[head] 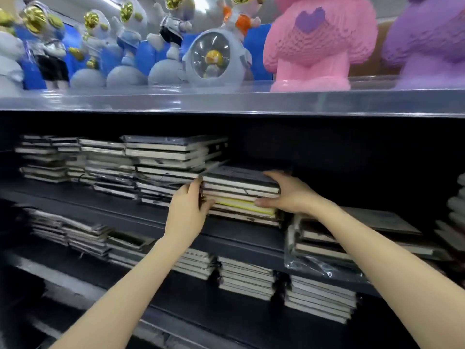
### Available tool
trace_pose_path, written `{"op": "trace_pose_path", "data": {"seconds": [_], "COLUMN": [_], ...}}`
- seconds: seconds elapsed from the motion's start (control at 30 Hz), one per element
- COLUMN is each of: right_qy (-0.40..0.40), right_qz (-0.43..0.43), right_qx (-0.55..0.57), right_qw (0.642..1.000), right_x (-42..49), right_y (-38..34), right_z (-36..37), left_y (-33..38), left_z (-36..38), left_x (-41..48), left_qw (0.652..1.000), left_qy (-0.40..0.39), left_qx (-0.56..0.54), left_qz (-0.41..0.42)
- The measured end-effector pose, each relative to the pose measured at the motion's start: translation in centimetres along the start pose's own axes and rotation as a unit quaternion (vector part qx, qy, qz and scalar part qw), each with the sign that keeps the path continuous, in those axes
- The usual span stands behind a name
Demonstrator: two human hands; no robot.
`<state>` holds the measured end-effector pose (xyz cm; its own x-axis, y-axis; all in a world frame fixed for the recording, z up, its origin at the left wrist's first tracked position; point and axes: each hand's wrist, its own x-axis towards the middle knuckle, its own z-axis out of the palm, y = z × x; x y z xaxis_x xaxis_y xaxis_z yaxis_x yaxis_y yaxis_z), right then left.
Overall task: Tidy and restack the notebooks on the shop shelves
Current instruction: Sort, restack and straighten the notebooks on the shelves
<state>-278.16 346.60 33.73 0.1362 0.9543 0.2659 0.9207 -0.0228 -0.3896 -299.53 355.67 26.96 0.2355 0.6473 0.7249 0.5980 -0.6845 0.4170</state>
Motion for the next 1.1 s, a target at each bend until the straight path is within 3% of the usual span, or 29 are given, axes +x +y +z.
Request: {"op": "trace_pose_path", "data": {"seconds": [0.23, 0.67, 0.9, 0.97, 1.1], "right_qy": [0.027, 0.068, 0.103, 0.083, 0.032], "right_qz": [0.017, 0.044, -0.004, 0.002, 0.023], "right_qx": [-0.059, -0.083, -0.059, -0.046, 0.019], "right_qw": [0.998, 0.993, 0.993, 0.995, 0.999], "right_x": [1.2, -0.3, -5.7, -6.4, -6.9], "right_y": [-0.6, -2.4, -4.2, -4.5, -4.6], "right_z": [1.1, 1.7, 1.0, 0.5, -0.5], "left_y": [-1.7, -1.0, -1.0, -1.1, 0.3], "left_z": [1.5, -0.2, -4.2, -4.8, -5.4], "left_x": [0.7, 0.1, -2.5, -1.0, 1.6], "left_qw": [0.996, 0.975, 0.951, 0.946, 0.899], "left_qy": [0.01, -0.029, 0.021, -0.041, -0.187], "left_qx": [0.014, -0.218, -0.307, -0.308, -0.331], "left_qz": [0.083, -0.004, -0.028, -0.094, -0.217]}}
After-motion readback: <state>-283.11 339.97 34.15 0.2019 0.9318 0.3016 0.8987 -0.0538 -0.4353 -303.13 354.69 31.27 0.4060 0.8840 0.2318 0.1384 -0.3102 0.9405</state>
